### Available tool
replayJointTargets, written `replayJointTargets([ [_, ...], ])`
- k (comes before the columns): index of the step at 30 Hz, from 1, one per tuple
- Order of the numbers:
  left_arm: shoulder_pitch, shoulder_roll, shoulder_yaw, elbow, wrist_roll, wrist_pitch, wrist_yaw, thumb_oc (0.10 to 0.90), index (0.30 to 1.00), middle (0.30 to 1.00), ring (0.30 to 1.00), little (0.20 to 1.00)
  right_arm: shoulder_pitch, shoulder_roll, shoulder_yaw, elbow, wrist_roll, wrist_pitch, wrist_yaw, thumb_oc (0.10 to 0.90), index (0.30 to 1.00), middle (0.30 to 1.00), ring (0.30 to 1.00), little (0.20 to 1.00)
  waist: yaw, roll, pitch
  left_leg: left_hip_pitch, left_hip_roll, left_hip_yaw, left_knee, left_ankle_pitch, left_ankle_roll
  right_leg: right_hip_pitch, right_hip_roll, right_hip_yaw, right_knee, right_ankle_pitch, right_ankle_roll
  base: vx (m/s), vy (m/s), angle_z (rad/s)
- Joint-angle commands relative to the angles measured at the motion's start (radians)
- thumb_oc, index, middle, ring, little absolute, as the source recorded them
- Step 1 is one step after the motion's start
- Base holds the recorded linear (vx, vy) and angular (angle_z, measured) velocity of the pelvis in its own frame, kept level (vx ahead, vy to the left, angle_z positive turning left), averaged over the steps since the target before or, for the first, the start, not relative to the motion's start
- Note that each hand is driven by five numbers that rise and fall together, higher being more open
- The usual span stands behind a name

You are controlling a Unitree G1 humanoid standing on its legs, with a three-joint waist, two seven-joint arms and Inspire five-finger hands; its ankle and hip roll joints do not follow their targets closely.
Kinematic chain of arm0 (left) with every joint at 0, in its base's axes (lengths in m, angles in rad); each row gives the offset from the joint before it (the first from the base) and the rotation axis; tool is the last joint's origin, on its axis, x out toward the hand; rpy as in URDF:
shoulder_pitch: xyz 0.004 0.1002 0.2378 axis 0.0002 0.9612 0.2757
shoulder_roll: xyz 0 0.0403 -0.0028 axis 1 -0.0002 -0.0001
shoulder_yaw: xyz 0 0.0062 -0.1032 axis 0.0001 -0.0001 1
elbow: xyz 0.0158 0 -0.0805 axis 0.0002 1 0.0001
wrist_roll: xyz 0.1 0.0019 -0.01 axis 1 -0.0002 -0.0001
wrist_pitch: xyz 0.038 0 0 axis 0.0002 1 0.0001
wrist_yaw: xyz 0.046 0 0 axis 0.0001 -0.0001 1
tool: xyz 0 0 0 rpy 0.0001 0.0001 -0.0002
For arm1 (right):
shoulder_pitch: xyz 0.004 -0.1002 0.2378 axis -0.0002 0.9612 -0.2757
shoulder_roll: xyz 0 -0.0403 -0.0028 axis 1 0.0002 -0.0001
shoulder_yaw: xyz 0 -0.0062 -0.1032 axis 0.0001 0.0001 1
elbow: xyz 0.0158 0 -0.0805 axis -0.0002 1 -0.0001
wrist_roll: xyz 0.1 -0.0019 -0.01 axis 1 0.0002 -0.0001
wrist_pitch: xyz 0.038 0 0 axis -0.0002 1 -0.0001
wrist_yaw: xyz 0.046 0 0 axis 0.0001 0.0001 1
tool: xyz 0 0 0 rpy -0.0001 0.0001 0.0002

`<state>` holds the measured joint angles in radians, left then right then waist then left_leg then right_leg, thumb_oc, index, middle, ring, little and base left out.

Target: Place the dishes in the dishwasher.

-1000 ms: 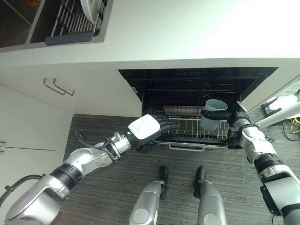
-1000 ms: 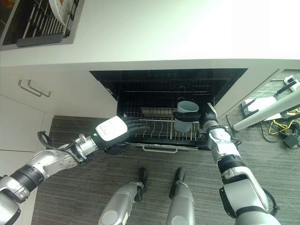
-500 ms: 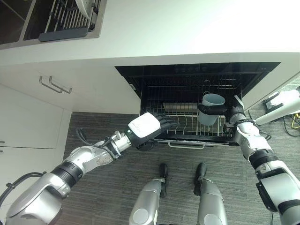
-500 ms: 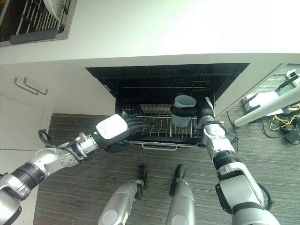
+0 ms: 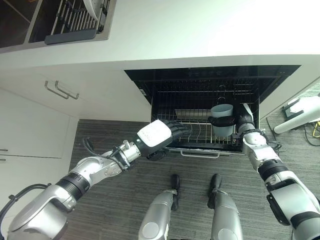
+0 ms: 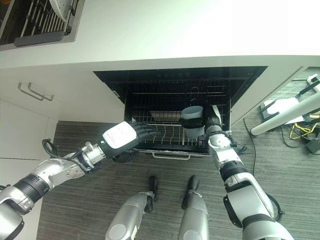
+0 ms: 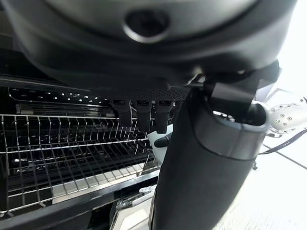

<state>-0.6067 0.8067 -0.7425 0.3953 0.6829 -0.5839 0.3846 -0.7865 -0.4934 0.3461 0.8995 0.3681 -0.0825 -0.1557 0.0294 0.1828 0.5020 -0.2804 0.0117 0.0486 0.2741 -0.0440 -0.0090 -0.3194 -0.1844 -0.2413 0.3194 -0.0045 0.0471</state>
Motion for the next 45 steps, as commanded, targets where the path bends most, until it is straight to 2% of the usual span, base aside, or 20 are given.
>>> replayJointTargets([
  [1,-0.007,-0.023,0.067,-0.068,-0.035,-0.007,0.074,0.800,0.900,0.900,0.900,0.900,0.004,-0.057,-0.030,0.027,-0.027,-0.002,-0.096,0.800,0.900,0.900,0.900,0.900,-0.010,0.017,-0.028,-0.045,-0.034,-0.015,0.026,-0.083,-0.007,0.032,0.059,0.083,-0.019,-0.110,0.061,0.03,0.062,-0.08],
  [6,0.033,-0.032,0.065,-0.096,-0.035,0.014,0.084,0.800,0.900,0.900,0.900,0.900,0.025,-0.078,-0.034,0.041,-0.145,-0.011,-0.233,0.800,0.900,0.900,0.900,0.900,-0.017,0.040,-0.024,-0.041,-0.038,-0.011,0.026,-0.087,-0.003,0.028,0.055,0.088,-0.019,-0.109,0.061,0.04,0.064,0.00],
  [14,0.054,-0.036,0.065,-0.104,-0.023,0.019,0.109,0.800,0.900,0.900,0.900,0.900,0.040,-0.073,-0.025,0.029,-0.155,0.046,-0.303,0.800,0.900,0.900,0.900,0.900,-0.022,0.052,-0.020,-0.050,-0.036,-0.003,0.026,-0.091,-0.002,0.018,0.054,0.093,-0.019,-0.109,0.062,0.00,0.008,0.00],
  [16,0.046,-0.038,0.056,-0.100,-0.024,0.027,0.118,0.800,0.900,0.900,0.900,0.900,0.036,-0.068,-0.023,0.039,-0.124,0.085,-0.292,0.800,0.900,0.900,0.900,0.900,-0.025,0.055,-0.017,-0.055,-0.035,0.001,0.026,-0.091,-0.002,0.010,0.055,0.095,-0.018,-0.108,0.062,0.00,0.000,0.00],
  [22,0.042,-0.048,0.044,-0.098,-0.018,0.044,0.127,0.800,0.900,0.900,0.900,0.900,0.034,-0.058,-0.016,0.050,-0.122,0.105,-0.358,0.800,0.900,0.900,0.900,0.900,-0.025,0.059,-0.013,-0.063,-0.035,0.005,0.026,-0.093,-0.001,0.002,0.052,0.098,-0.017,-0.107,0.063,0.00,0.000,0.00],
  [30,0.089,-0.084,0.038,-0.105,0.014,0.069,0.167,0.800,0.900,0.900,0.900,0.900,0.064,-0.019,-0.054,0.033,-0.100,0.050,-0.536,0.800,0.900,0.900,0.900,0.900,-0.033,0.091,-0.013,-0.069,-0.038,0.016,0.026,-0.099,-0.003,-0.005,0.049,0.102,-0.019,-0.112,0.064,0.00,0.066,0.01],
  [40,0.142,-0.140,0.020,-0.095,0.054,0.103,0.238,0.800,0.900,0.900,0.900,0.900,0.159,0.062,-0.036,-0.024,-0.157,0.004,-0.664,0.800,0.900,0.900,0.900,0.900,-0.054,0.117,-0.020,-0.059,-0.045,0.034,0.026,-0.109,-0.002,-0.005,0.033,0.110,-0.019,-0.118,0.063,0.01,0.074,-0.05],
  [45,0.168,-0.158,0.019,-0.087,0.069,0.104,0.253,0.800,0.900,0.900,0.900,0.900,0.177,0.076,-0.022,-0.046,-0.182,0.005,-0.668,0.800,0.900,0.900,0.900,0.900,-0.056,0.127,-0.029,-0.055,-0.048,0.039,0.026,-0.111,-0.003,-0.002,0.024,0.107,-0.019,-0.119,0.065,0.00,0.053,0.01],
])
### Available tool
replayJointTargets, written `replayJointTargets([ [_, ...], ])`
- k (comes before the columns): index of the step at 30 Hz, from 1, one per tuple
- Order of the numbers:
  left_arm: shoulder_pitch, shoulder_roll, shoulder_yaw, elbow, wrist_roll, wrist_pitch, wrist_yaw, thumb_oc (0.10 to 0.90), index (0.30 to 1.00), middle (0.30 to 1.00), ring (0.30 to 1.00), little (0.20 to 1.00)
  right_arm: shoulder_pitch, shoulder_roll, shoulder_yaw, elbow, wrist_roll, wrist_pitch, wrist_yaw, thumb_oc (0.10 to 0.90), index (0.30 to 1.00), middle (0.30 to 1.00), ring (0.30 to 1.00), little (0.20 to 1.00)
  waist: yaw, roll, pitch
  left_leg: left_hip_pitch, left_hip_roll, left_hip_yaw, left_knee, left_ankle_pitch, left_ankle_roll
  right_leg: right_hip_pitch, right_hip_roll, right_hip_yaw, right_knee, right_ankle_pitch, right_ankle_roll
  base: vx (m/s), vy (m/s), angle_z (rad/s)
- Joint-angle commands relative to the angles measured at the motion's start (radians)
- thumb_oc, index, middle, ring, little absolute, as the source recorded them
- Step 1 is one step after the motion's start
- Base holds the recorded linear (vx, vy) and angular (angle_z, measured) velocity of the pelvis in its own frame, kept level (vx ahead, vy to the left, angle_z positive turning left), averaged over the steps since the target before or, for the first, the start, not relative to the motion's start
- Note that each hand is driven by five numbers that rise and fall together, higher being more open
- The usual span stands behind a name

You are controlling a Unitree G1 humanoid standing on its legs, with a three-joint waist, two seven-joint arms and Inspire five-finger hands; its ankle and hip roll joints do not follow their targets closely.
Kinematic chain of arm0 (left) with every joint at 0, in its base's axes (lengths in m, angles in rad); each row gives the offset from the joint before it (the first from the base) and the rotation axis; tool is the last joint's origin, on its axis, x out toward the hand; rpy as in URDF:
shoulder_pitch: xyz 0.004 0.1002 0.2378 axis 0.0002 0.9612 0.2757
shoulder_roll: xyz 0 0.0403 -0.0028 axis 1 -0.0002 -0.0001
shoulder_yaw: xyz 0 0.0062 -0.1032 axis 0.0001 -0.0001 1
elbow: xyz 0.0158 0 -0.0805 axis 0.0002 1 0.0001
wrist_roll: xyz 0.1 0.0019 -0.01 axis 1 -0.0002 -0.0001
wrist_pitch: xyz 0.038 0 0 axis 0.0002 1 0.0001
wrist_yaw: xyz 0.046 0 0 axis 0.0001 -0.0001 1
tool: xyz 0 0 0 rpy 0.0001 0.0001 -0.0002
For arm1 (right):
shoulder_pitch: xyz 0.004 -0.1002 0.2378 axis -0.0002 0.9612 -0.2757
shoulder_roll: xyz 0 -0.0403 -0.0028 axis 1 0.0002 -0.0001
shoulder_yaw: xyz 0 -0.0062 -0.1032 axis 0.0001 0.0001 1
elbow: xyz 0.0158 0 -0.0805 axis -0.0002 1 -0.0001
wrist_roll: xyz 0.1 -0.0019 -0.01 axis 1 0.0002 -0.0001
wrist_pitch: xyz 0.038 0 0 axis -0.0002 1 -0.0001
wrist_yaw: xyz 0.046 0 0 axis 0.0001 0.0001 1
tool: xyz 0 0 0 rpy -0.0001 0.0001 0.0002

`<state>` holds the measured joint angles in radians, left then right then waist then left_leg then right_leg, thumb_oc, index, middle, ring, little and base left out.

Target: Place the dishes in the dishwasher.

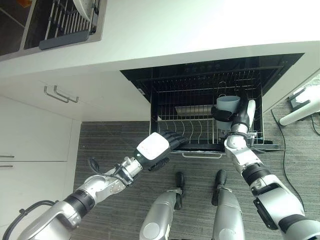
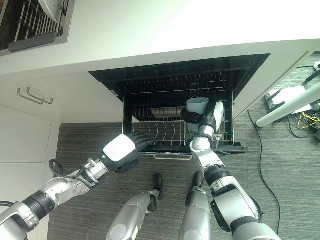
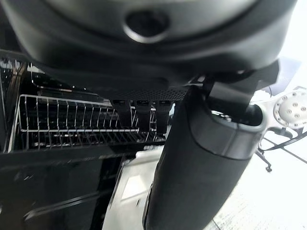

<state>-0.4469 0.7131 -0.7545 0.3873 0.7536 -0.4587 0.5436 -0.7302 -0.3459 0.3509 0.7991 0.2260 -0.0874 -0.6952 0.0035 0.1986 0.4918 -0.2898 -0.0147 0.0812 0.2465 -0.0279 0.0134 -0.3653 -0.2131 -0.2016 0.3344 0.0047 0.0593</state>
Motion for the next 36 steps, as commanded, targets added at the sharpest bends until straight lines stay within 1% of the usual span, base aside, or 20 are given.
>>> replayJointTargets([
  [1,0.011,-0.066,0.031,-0.079,0.000,-0.021,0.095,0.800,0.900,0.900,0.900,0.900,0.123,-0.071,-0.025,0.053,-0.043,0.012,-0.131,0.800,0.900,0.900,0.900,0.900,-0.030,0.112,-0.019,-0.045,-0.022,0.006,0.054,-0.127,-0.025,0.044,0.052,0.067,-0.034,-0.129,0.053,0.00,0.040,0.00],
  [3,0.027,-0.076,0.029,-0.076,0.014,-0.015,0.102,0.800,0.900,0.900,0.900,0.900,0.129,-0.072,-0.018,0.046,-0.053,0.024,-0.141,0.800,0.900,0.900,0.900,0.900,-0.028,0.114,-0.023,-0.044,-0.024,0.008,0.054,-0.128,-0.024,0.044,0.047,0.063,-0.034,-0.129,0.054,-0.01,0.037,0.00],
  [7,0.047,-0.086,0.024,-0.066,0.041,-0.014,0.123,0.800,0.900,0.900,0.900,0.900,0.135,-0.085,-0.001,0.035,-0.109,0.092,-0.183,0.800,0.900,0.900,0.900,0.900,-0.027,0.113,-0.026,-0.044,-0.023,0.010,0.054,-0.129,-0.023,0.043,0.045,0.061,-0.034,-0.128,0.056,0.00,0.008,0.00],
  [13,0.055,-0.094,0.014,-0.067,0.053,0.008,0.146,0.800,0.900,0.900,0.900,0.900,0.130,-0.090,0.023,0.034,-0.150,0.148,-0.189,0.800,0.900,0.900,0.900,0.900,-0.028,0.111,-0.023,-0.048,-0.022,0.013,0.054,-0.130,-0.020,0.034,0.044,0.060,-0.034,-0.124,0.057,-0.01,0.002,0.00],
  [15,0.054,-0.105,0.004,-0.050,0.069,0.007,0.160,0.800,0.900,0.900,0.900,0.900,0.122,-0.090,0.039,0.044,-0.162,0.186,-0.224,0.800,0.900,0.900,0.900,0.900,-0.027,0.109,-0.021,-0.050,-0.022,0.014,0.054,-0.129,-0.019,0.033,0.042,0.058,-0.034,-0.123,0.058,0.00,0.000,0.00],
  [18,0.060,-0.116,-0.007,-0.045,0.083,0.013,0.170,0.800,0.900,0.900,0.900,0.900,0.123,-0.089,0.038,0.071,-0.142,0.182,-0.284,0.800,0.900,0.900,0.900,0.900,-0.026,0.109,-0.019,-0.051,-0.023,0.013,0.054,-0.130,-0.017,0.031,0.042,0.056,-0.034,-0.122,0.060,-0.01,-0.006,0.03],
  [19,0.063,-0.119,-0.010,-0.046,0.087,0.017,0.172,0.800,0.900,0.900,0.900,0.900,0.122,-0.088,0.035,0.078,-0.129,0.166,-0.235,0.800,0.900,0.900,0.900,0.900,-0.026,0.109,-0.019,-0.051,-0.024,0.012,0.054,-0.131,-0.017,0.032,0.042,0.056,-0.034,-0.123,0.060,0.00,-0.010,0.03],
  [20,0.064,-0.126,-0.017,-0.038,0.095,0.020,0.181,0.800,0.900,0.900,0.900,0.900,0.114,-0.068,0.046,0.103,-0.141,0.171,-0.147,0.800,0.900,0.900,0.900,0.900,-0.024,0.106,-0.020,-0.049,-0.025,0.013,0.054,-0.136,-0.018,0.032,0.040,0.058,-0.034,-0.129,0.060,0.00,0.000,0.00],
  [21,0.064,-0.128,-0.017,-0.032,0.101,0.019,0.186,0.800,0.900,0.900,0.900,0.900,0.111,-0.062,0.053,0.104,-0.135,0.175,-0.122,0.800,0.900,0.900,0.900,0.900,-0.023,0.106,-0.020,-0.055,-0.022,0.013,0.054,-0.132,-0.018,0.027,0.042,0.058,-0.034,-0.123,0.058,-0.02,-0.037,-0.01],
  [22,0.064,-0.133,-0.023,-0.010,0.118,0.014,0.204,0.800,0.900,0.900,0.900,0.900,0.109,-0.050,0.071,0.107,-0.109,0.195,-0.113,0.800,0.900,0.900,0.900,0.900,-0.020,0.099,-0.015,-0.052,-0.024,0.012,0.054,-0.134,-0.018,0.032,0.040,0.057,-0.034,-0.129,0.060,-0.03,-0.054,-0.01],
  [24,0.054,-0.141,-0.036,0.013,0.130,0.019,0.222,0.800,0.900,0.900,0.900,0.900,0.106,-0.041,0.086,0.133,-0.051,0.223,-0.158,0.800,0.900,0.900,0.900,0.900,-0.018,0.092,-0.010,-0.058,-0.020,0.012,0.054,-0.130,-0.018,0.028,0.040,0.052,-0.034,-0.124,0.061,-0.02,-0.071,0.01],
  [26,0.059,-0.160,-0.048,0.033,0.150,0.034,0.242,0.800,0.900,0.900,0.900,0.900,0.101,-0.040,0.084,0.166,-0.058,0.238,-0.195,0.800,0.900,0.900,0.900,0.900,-0.017,0.089,-0.008,-0.059,-0.018,0.013,0.054,-0.131,-0.016,0.027,0.041,0.050,-0.034,-0.124,0.060,-0.01,-0.025,0.01],
  [27,0.063,-0.166,-0.051,0.041,0.157,0.038,0.252,0.800,0.900,0.900,0.900,0.900,0.100,-0.042,0.080,0.172,-0.045,0.240,-0.187,0.800,0.900,0.900,0.900,0.900,-0.018,0.088,-0.007,-0.059,-0.018,0.013,0.054,-0.131,-0.016,0.027,0.042,0.050,-0.034,-0.123,0.060,0.00,0.000,0.00],
  [29,0.065,-0.170,-0.055,0.045,0.163,0.045,0.256,0.800,0.900,0.900,0.900,0.900,0.103,-0.038,0.068,0.188,0.049,0.207,-0.101,0.800,0.900,0.900,0.900,0.900,-0.017,0.084,-0.006,-0.062,-0.017,0.013,0.054,-0.130,-0.016,0.024,0.044,0.051,-0.034,-0.123,0.059,0.00,0.000,0.00],
  [30,0.067,-0.172,-0.055,0.045,0.168,0.047,0.255,0.800,0.900,0.900,0.900,0.900,0.107,-0.032,0.058,0.199,0.136,0.171,-0.021,0.800,0.900,0.900,0.900,0.900,-0.016,0.082,-0.005,-0.062,-0.017,0.014,0.054,-0.131,-0.016,0.026,0.045,0.051,-0.034,-0.123,0.058,-0.01,-0.034,0.01],
  [31,0.067,-0.171,-0.056,0.045,0.169,0.049,0.253,0.800,0.900,0.900,0.900,0.900,0.111,-0.019,0.046,0.203,0.245,0.142,0.064,0.800,0.900,0.900,0.900,0.900,-0.016,0.078,-0.004,-0.062,-0.015,0.014,0.054,-0.130,-0.016,0.026,0.045,0.051,-0.034,-0.123,0.057,0.00,-0.060,0.00],
  [32,0.064,-0.164,-0.059,0.052,0.170,0.046,0.257,0.800,0.900,0.900,0.900,0.900,0.116,0.018,0.022,0.205,0.434,0.116,0.206,0.800,0.900,0.900,0.900,0.900,-0.012,0.070,-0.004,-0.063,-0.013,0.010,0.054,-0.130,-0.017,0.025,0.048,0.051,-0.034,-0.125,0.053,0.01,-0.070,-0.01],
  [34,0.062,-0.164,-0.055,0.066,0.177,0.038,0.259,0.800,0.900,0.900,0.900,0.900,0.122,0.038,0.007,0.189,0.519,0.110,0.244,0.800,0.900,0.900,0.900,0.900,-0.009,0.063,-0.005,-0.062,-0.010,0.011,0.054,-0.128,-0.018,0.028,0.047,0.049,-0.034,-0.124,0.053,0.01,-0.047,-0.02],
  [35,0.062,-0.164,-0.055,0.068,0.178,0.037,0.259,0.800,0.900,0.900,0.900,0.900,0.122,0.041,0.006,0.187,0.520,0.111,0.247,0.800,0.900,0.900,0.900,0.900,-0.009,0.062,-0.005,-0.062,-0.010,0.011,0.054,-0.128,-0.018,0.028,0.047,0.049,-0.034,-0.124,0.053,0.02,-0.025,-0.04],
  [36,0.060,-0.168,-0.061,0.081,0.178,0.039,0.266,0.800,0.900,0.900,0.900,0.900,0.117,0.049,0.004,0.181,0.504,0.126,0.212,0.800,0.900,0.900,0.900,0.900,-0.009,0.056,-0.008,-0.063,-0.008,0.011,0.054,-0.126,-0.019,0.027,0.048,0.049,-0.034,-0.124,0.054,0.01,-0.018,-0.05],
])
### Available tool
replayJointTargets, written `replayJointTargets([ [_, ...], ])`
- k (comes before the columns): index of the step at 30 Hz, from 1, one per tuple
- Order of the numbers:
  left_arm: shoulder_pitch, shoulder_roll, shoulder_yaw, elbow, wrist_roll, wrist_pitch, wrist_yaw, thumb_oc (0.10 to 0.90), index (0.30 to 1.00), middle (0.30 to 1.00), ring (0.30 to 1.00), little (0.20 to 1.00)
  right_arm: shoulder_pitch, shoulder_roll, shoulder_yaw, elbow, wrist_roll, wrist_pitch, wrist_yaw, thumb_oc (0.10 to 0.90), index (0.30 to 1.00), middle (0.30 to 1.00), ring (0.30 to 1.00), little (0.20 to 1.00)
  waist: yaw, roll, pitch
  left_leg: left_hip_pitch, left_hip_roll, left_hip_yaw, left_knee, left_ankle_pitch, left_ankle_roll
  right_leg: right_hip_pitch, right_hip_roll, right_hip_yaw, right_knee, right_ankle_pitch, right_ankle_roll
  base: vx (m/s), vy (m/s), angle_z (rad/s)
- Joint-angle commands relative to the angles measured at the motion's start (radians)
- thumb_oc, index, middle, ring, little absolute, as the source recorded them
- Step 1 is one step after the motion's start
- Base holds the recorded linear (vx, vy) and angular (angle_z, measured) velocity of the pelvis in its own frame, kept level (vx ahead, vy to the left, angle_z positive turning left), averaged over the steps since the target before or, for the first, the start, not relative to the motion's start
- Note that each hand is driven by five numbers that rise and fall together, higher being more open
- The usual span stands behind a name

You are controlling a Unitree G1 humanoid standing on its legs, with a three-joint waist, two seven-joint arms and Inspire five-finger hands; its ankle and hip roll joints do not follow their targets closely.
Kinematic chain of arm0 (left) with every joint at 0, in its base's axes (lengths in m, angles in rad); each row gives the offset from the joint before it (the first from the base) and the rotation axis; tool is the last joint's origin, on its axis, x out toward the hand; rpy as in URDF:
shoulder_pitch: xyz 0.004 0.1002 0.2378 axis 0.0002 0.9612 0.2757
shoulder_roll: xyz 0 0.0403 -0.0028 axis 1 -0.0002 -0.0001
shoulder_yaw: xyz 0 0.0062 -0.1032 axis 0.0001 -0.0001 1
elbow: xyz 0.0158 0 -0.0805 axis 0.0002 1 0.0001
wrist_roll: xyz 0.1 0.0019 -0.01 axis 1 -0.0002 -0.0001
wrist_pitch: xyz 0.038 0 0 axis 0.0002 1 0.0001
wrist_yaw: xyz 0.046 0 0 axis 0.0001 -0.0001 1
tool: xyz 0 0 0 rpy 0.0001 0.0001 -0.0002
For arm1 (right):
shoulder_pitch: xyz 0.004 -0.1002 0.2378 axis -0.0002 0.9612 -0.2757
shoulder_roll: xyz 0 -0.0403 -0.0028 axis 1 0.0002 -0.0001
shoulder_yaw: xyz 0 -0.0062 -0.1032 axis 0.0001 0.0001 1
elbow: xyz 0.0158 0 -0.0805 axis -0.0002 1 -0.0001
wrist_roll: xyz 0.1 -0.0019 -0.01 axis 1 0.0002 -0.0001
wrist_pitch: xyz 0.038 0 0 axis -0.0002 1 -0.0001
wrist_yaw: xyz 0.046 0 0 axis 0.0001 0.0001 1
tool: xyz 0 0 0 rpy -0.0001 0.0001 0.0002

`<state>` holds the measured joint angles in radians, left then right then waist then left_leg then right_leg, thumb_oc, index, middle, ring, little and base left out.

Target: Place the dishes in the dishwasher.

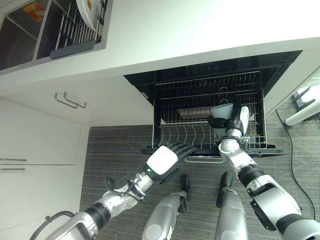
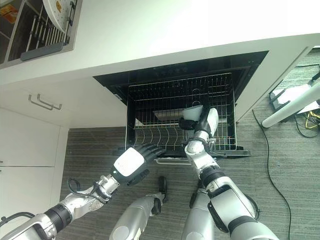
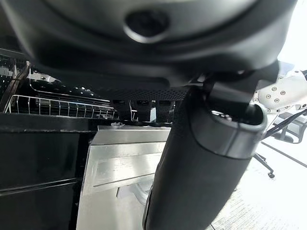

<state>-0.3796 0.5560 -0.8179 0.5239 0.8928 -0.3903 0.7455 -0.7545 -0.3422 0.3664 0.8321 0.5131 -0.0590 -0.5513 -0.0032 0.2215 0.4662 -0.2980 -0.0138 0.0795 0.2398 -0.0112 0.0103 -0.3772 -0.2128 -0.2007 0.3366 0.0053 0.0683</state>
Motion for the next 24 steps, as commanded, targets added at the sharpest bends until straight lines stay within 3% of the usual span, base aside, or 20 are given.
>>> replayJointTargets([
  [1,-0.006,-0.013,0.003,-0.054,0.040,-0.030,0.065,0.800,0.900,0.900,0.900,0.900,0.142,0.044,-0.012,0.148,0.217,0.099,0.064,0.800,0.900,0.900,0.900,0.900,-0.002,0.033,0.017,-0.055,-0.008,0.013,0.060,-0.143,-0.016,0.039,0.047,0.048,-0.037,-0.124,0.045,0.03,-0.006,-0.03],
  [5,0.019,-0.032,-0.002,-0.027,0.061,-0.022,0.106,0.800,0.900,0.900,0.900,0.900,0.142,0.016,-0.045,0.177,0.143,0.164,-0.100,0.800,0.900,0.900,0.900,0.900,-0.011,0.039,0.021,-0.050,-0.007,0.021,0.060,-0.141,-0.018,0.043,0.046,0.050,-0.037,-0.124,0.045,0.02,0.034,-0.01],
  [9,0.056,-0.044,-0.019,-0.008,0.097,-0.021,0.164,0.800,0.900,0.900,0.900,0.900,0.139,0.026,-0.093,0.212,0.167,0.095,-0.119,0.800,0.900,0.900,0.900,0.900,-0.012,0.050,0.021,-0.049,-0.013,0.024,0.060,-0.143,-0.017,0.046,0.043,0.055,-0.037,-0.132,0.042,0.00,0.039,-0.08],
  [10,0.060,-0.043,-0.019,-0.007,0.102,-0.022,0.170,0.800,0.900,0.900,0.900,0.900,0.138,0.025,-0.091,0.208,0.134,0.109,-0.133,0.800,0.900,0.900,0.900,0.900,-0.011,0.050,0.022,-0.050,-0.014,0.024,0.060,-0.143,-0.018,0.045,0.043,0.055,-0.037,-0.133,0.042,-0.03,0.023,-0.11],
  [11,0.081,-0.044,-0.020,0.006,0.127,-0.024,0.210,0.800,0.900,0.900,0.900,0.900,0.136,0.020,-0.058,0.198,-0.041,0.158,-0.198,0.800,0.900,0.900,0.900,0.900,-0.009,0.050,0.024,-0.053,-0.015,0.026,0.060,-0.142,-0.018,0.044,0.042,0.056,-0.037,-0.133,0.043,-0.02,0.001,-0.05],
  [12,0.082,-0.044,-0.020,0.008,0.128,-0.024,0.214,0.800,0.900,0.900,0.900,0.900,0.134,0.020,-0.055,0.198,-0.078,0.170,-0.209,0.800,0.900,0.900,0.900,0.900,-0.009,0.049,0.024,-0.054,-0.015,0.025,0.060,-0.141,-0.018,0.044,0.042,0.056,-0.037,-0.133,0.043,-0.02,0.003,-0.05],
  [17,0.100,-0.044,-0.033,-0.001,0.141,-0.012,0.238,0.800,0.900,0.900,0.900,0.900,0.120,-0.026,0.002,0.204,-0.383,0.185,-0.331,0.800,0.900,0.900,0.900,0.900,-0.005,0.055,0.027,-0.054,-0.016,0.023,0.060,-0.143,-0.016,0.047,0.042,0.050,-0.037,-0.135,0.044,0.00,0.000,0.00],
  [19,0.107,-0.040,-0.043,0.001,0.147,-0.005,0.257,0.800,0.900,0.900,0.900,0.900,0.107,-0.048,0.032,0.196,-0.435,0.262,-0.355,0.800,0.900,0.900,0.900,0.900,-0.004,0.057,0.028,-0.058,-0.017,0.021,0.060,-0.143,-0.016,0.043,0.043,0.049,-0.037,-0.136,0.044,-0.02,-0.002,0.01],
  [21,0.112,-0.039,-0.050,-0.001,0.153,0.002,0.265,0.800,0.900,0.900,0.900,0.900,0.109,-0.056,0.041,0.210,-0.414,0.296,-0.355,0.800,0.900,0.900,0.900,0.900,-0.003,0.057,0.030,-0.061,-0.017,0.021,0.060,-0.144,-0.014,0.042,0.044,0.048,-0.037,-0.136,0.044,-0.02,-0.004,0.01],
  [24,0.118,-0.044,-0.065,0.012,0.168,0.015,0.286,0.800,0.900,0.900,0.900,0.900,0.116,-0.050,0.049,0.270,-0.459,0.284,-0.351,0.800,0.900,0.900,0.900,0.900,0.003,0.052,0.034,-0.063,-0.017,0.018,0.060,-0.148,-0.008,0.041,0.046,0.045,-0.037,-0.136,0.044,-0.02,-0.042,0.02],
])
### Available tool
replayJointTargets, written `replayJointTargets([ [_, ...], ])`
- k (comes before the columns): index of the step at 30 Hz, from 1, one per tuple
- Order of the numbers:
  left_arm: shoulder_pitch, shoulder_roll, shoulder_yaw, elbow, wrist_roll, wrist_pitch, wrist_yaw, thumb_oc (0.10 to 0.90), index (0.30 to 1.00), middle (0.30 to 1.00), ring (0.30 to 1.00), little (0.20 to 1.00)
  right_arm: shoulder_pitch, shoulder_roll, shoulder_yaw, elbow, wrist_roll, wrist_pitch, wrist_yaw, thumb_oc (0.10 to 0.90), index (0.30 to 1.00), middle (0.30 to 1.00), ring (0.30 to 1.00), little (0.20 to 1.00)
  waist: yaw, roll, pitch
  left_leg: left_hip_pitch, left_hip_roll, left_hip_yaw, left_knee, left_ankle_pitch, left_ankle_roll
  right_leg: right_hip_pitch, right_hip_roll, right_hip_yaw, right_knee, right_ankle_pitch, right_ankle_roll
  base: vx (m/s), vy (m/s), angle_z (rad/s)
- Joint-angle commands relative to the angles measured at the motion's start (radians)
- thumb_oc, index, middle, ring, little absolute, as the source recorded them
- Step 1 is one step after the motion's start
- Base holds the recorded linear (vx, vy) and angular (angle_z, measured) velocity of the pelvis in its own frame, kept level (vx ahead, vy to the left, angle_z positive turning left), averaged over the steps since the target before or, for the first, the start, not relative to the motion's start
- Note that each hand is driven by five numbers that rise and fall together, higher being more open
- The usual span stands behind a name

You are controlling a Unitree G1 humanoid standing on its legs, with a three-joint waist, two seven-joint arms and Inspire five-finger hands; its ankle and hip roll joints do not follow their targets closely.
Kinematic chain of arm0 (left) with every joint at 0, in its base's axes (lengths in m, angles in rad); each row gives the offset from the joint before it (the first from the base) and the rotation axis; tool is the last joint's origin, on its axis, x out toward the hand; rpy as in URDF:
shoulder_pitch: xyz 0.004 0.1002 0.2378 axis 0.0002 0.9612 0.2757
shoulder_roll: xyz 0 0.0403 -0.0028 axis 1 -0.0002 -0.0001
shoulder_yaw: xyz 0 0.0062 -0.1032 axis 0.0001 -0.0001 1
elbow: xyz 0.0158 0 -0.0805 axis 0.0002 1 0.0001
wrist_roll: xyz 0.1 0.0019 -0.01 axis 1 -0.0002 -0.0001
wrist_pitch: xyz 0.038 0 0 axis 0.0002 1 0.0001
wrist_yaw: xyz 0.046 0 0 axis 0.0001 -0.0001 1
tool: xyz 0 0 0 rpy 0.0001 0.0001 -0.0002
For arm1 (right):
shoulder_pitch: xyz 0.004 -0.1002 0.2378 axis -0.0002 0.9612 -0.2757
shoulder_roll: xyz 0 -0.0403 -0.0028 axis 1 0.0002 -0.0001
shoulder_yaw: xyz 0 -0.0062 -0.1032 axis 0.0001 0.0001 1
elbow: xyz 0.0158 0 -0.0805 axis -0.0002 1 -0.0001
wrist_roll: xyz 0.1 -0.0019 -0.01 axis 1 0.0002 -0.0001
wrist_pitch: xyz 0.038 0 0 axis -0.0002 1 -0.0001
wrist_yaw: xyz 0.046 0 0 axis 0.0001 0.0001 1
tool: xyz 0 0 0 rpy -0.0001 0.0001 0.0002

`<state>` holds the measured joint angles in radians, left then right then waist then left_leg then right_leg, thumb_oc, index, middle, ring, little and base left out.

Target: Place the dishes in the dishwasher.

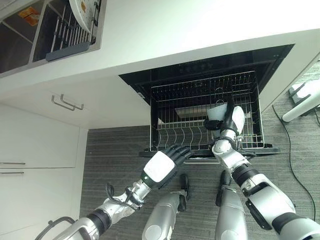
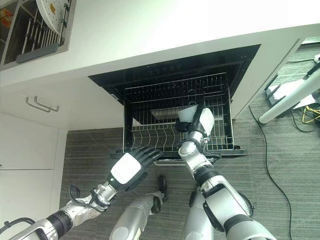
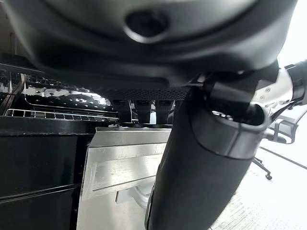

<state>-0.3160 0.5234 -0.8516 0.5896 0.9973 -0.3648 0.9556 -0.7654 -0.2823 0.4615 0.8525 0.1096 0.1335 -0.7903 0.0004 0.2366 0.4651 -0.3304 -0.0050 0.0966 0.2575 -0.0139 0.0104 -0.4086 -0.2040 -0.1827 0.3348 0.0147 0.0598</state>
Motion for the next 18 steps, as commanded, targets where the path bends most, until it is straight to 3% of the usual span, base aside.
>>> replayJointTargets([
  [1,0.054,-0.013,-0.035,-0.049,0.068,-0.009,0.081,0.800,0.900,0.900,0.900,0.900,0.127,-0.109,-0.044,0.258,-0.065,0.092,-0.110,0.800,0.900,0.900,0.900,0.900,0.001,0.036,0.035,-0.031,-0.026,0.000,0.042,-0.146,-0.007,0.072,0.037,0.026,-0.035,-0.146,0.053,-0.04,-0.059,0.02],
  [5,0.055,-0.038,-0.060,0.001,0.099,0.015,0.129,0.800,0.900,0.900,0.900,0.900,0.124,-0.099,-0.029,0.323,-0.088,0.111,-0.107,0.800,0.900,0.900,0.900,0.900,0.008,0.027,0.038,-0.039,-0.024,-0.002,0.042,-0.147,-0.001,0.067,0.039,0.021,-0.035,-0.142,0.052,-0.03,-0.057,0.05],
  [10,0.054,-0.066,-0.080,0.050,0.124,0.043,0.160,0.800,0.900,0.900,0.900,0.900,0.124,-0.094,-0.046,0.369,-0.104,0.090,-0.174,0.800,0.900,0.900,0.900,0.900,0.011,0.017,0.037,-0.046,-0.021,-0.003,0.042,-0.147,0.003,0.061,0.039,0.017,-0.035,-0.138,0.054,-0.01,-0.048,0.08],
  [13,0.065,-0.083,-0.085,0.059,0.131,0.058,0.162,0.800,0.900,0.900,0.900,0.900,0.128,-0.102,-0.059,0.349,-0.123,-0.010,-0.351,0.800,0.900,0.900,0.900,0.900,0.006,0.013,0.037,-0.042,-0.022,-0.007,0.042,-0.152,0.004,0.063,0.042,0.018,-0.035,-0.139,0.056,0.00,0.000,0.00],
  [15,0.065,-0.089,-0.083,0.075,0.134,0.062,0.173,0.800,0.900,0.900,0.900,0.900,0.125,-0.108,-0.068,0.336,-0.057,0.029,-0.290,0.800,0.900,0.900,0.900,0.900,0.002,0.010,0.035,-0.047,-0.021,-0.004,0.042,-0.151,0.001,0.058,0.044,0.022,-0.035,-0.141,0.055,0.00,0.000,0.00],
  [16,0.067,-0.099,-0.074,0.086,0.143,0.059,0.173,0.800,0.900,0.900,0.900,0.900,0.142,-0.099,-0.092,0.348,-0.001,-0.025,-0.326,0.800,0.900,0.900,0.900,0.900,0.001,0.010,0.038,-0.049,-0.017,0.001,0.042,-0.149,0.001,0.055,0.044,0.028,-0.035,-0.137,0.053,0.00,0.000,0.00],
  [18,0.070,-0.102,-0.075,0.073,0.143,0.071,0.155,0.800,0.900,0.900,0.900,0.900,0.148,-0.098,-0.097,0.345,-0.091,-0.060,-0.325,0.800,0.900,0.900,0.900,0.900,0.001,0.004,0.042,-0.039,-0.020,-0.010,0.042,-0.157,0.006,0.065,0.046,0.023,-0.035,-0.142,0.055,0.03,-0.042,-0.02],
])
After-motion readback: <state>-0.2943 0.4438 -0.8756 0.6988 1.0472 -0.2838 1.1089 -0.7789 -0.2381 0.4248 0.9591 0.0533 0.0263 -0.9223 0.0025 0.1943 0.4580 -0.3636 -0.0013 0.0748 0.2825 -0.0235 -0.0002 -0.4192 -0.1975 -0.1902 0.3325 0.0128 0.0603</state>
